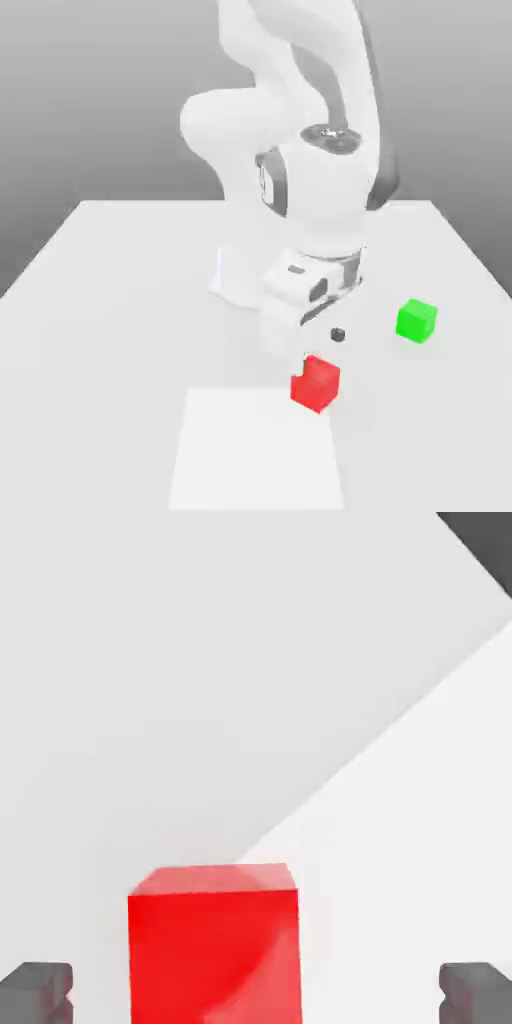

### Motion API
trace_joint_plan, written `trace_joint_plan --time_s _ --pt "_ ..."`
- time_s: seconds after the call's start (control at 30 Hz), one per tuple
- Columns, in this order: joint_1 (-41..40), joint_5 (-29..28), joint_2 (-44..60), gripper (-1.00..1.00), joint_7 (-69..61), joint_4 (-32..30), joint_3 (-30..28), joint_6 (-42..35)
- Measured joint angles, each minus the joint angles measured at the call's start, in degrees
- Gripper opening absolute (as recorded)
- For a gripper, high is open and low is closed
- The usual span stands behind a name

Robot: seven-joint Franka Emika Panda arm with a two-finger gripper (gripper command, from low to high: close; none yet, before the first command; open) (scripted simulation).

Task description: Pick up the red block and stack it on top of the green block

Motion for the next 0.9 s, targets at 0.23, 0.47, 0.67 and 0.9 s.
trace_joint_plan --time_s 0.23,0.47,0.67,0.9 --pt "-1.24 0.55 6.20 -1.00 -0.58 0.72 1.32 5.21" --pt "-1.62 -0.45 -0.31 -1.00 0.14 -0.20 1.43 -0.38" --pt "0.77 0.72 -10.88 -1.00 3.85 -1.67 3.71 -9.37" --pt "12.07 8.44 -17.08 -1.00 19.19 -2.57 14.43 -14.22"
